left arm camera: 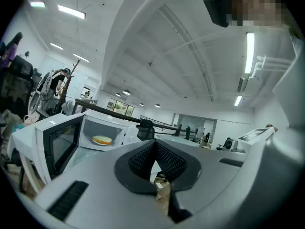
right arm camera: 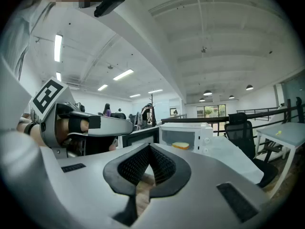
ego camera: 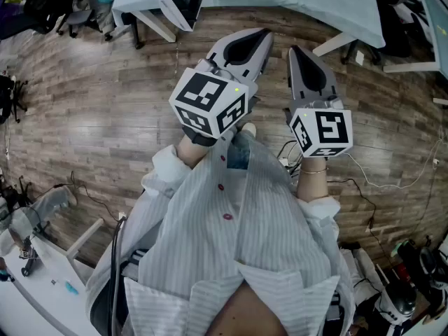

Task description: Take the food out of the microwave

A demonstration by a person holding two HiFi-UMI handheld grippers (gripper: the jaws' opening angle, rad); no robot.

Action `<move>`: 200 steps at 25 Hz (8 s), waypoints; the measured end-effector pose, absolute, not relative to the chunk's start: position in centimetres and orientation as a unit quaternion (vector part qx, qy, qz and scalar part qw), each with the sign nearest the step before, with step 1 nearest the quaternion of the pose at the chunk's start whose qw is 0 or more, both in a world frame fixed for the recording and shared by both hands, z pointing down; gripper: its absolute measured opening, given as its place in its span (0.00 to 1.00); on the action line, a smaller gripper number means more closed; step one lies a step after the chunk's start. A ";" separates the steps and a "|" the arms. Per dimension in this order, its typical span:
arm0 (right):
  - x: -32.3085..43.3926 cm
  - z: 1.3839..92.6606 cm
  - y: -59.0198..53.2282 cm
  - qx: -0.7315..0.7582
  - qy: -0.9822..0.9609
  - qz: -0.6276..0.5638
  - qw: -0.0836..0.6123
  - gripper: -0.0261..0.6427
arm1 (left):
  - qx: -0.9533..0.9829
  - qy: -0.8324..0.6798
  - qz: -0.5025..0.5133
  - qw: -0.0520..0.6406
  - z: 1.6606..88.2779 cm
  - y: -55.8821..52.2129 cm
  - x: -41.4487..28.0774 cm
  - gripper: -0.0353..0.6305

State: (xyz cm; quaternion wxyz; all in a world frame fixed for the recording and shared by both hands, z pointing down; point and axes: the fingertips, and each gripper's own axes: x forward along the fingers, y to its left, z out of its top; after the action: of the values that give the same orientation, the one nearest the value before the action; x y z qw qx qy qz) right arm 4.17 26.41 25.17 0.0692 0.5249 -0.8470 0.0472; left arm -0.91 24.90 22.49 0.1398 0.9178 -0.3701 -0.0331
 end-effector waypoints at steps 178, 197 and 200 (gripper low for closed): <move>10.6 42.6 -15.5 0.473 -0.846 0.180 0.169 0.08 | 0.581 -0.402 -0.268 0.655 50.3 -22.0 2.9 0.08; 10.5 42.5 -15.5 0.477 -0.843 0.178 0.171 0.08 | 0.569 -0.405 -0.277 0.660 50.2 -21.1 2.5 0.07; 10.6 42.4 -15.6 0.478 -0.843 0.177 0.171 0.08 | 0.568 -0.401 -0.282 0.661 50.1 -20.8 2.5 0.07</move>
State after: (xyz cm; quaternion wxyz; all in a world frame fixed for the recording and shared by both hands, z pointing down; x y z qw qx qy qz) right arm 10.62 -15.64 42.38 0.1713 0.4779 -0.8432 0.1767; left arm 2.52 -20.85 50.11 0.6610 0.5679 -0.4013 -0.2820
